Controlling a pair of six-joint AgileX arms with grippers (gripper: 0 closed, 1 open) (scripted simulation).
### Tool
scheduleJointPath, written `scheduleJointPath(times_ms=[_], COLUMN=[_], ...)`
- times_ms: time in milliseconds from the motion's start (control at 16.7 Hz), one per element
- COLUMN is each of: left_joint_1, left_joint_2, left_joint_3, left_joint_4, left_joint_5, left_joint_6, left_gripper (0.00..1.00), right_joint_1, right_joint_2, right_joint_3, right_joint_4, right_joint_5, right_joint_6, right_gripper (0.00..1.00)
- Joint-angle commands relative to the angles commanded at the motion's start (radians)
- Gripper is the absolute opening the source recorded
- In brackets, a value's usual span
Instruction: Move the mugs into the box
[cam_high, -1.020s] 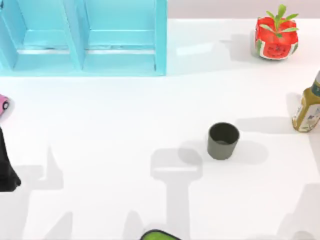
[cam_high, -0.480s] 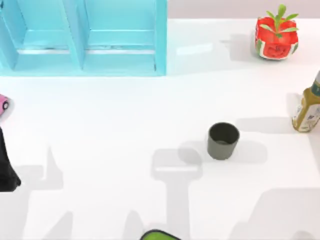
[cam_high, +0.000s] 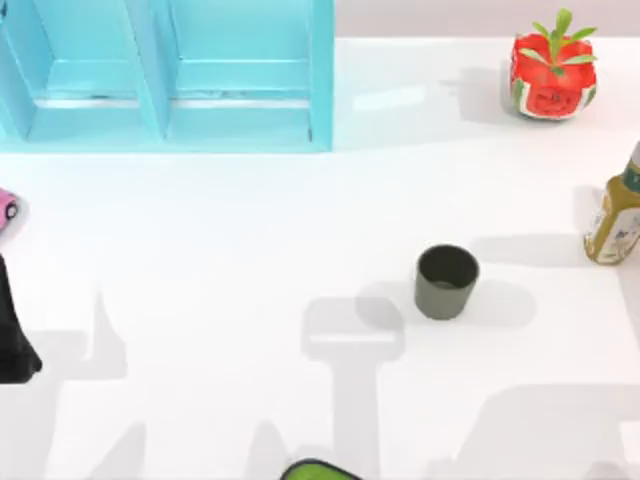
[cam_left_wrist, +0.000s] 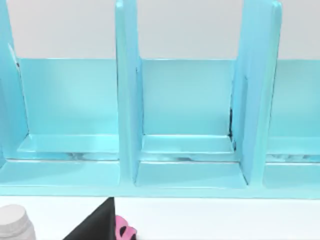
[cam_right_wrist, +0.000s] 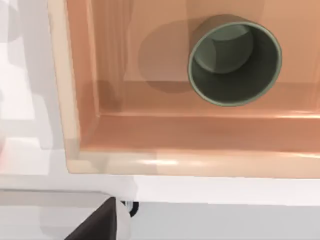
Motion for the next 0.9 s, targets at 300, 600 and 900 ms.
scheduleJointPath(times_ms=[300, 600, 900], left_joint_1=[0.0, 0.0, 0.0], left_joint_2=[0.0, 0.0, 0.0], left_joint_3=[0.0, 0.0, 0.0], left_joint_4=[0.0, 0.0, 0.0], left_joint_5=[0.0, 0.0, 0.0], left_joint_6=[0.0, 0.0, 0.0], left_gripper=[1.0, 1.0, 1.0], right_joint_1=[0.164, 0.575, 0.923], right_joint_2=[0.105, 0.286, 0.455], right_joint_3=[0.101, 0.228, 0.318], right_joint_4=[0.034, 0.097, 0.176], right_joint_5=[0.005, 0.025, 0.034], right_joint_6=[0.161, 0.564, 0.914], right_gripper=[1.0, 1.0, 1.0])
